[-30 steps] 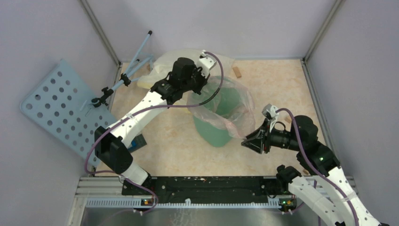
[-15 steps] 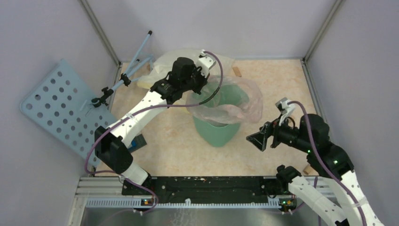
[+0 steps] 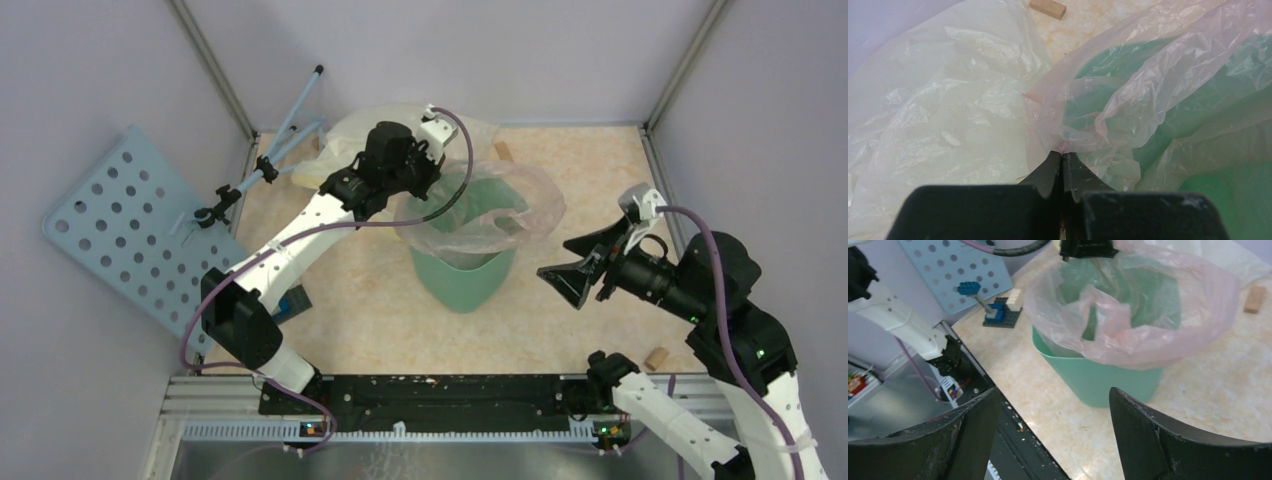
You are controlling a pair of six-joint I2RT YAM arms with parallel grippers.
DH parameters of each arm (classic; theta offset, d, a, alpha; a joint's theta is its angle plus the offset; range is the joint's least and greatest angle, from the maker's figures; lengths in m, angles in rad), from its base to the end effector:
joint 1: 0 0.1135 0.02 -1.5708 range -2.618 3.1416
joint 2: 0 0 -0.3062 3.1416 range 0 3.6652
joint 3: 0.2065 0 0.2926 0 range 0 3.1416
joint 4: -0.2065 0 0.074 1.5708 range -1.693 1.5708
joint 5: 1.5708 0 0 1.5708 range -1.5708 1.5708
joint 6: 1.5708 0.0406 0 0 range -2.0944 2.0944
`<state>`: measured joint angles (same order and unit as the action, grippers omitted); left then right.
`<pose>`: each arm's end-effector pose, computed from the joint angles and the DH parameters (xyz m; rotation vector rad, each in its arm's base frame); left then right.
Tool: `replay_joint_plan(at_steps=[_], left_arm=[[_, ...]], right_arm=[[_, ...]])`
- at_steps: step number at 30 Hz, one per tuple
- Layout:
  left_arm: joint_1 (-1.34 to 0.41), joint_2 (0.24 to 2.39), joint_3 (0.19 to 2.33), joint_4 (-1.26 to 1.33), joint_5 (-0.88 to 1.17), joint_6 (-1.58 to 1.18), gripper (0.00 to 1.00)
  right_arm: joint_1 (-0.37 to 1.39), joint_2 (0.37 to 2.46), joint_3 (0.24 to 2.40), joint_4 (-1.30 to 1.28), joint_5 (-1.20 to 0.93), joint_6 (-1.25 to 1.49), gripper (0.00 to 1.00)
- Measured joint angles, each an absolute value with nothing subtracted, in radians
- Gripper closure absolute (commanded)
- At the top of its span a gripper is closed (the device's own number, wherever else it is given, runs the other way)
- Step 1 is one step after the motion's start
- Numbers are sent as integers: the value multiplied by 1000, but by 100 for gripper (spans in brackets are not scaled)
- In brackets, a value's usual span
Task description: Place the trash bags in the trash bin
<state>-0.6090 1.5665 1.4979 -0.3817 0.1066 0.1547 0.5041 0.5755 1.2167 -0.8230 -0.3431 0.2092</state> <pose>0.3350 -0.2389 0.4101 0.8234 1.8673 -0.3942 0.0522 0.0444 0.4792 -0.5201 1.7382 0.8138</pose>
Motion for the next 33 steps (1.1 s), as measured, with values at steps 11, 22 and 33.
replay_joint_plan(at_steps=[11, 22, 33], left_arm=[[-609, 1566, 1498, -382, 112, 143, 100], [-605, 1566, 1498, -382, 133, 141, 100], [-604, 1566, 1498, -381, 147, 141, 100]], right_arm=[[504, 890, 1467, -801, -443, 20, 31], [537, 1161, 1641, -883, -390, -186, 42], [586, 1298, 1696, -955, -386, -413, 41]])
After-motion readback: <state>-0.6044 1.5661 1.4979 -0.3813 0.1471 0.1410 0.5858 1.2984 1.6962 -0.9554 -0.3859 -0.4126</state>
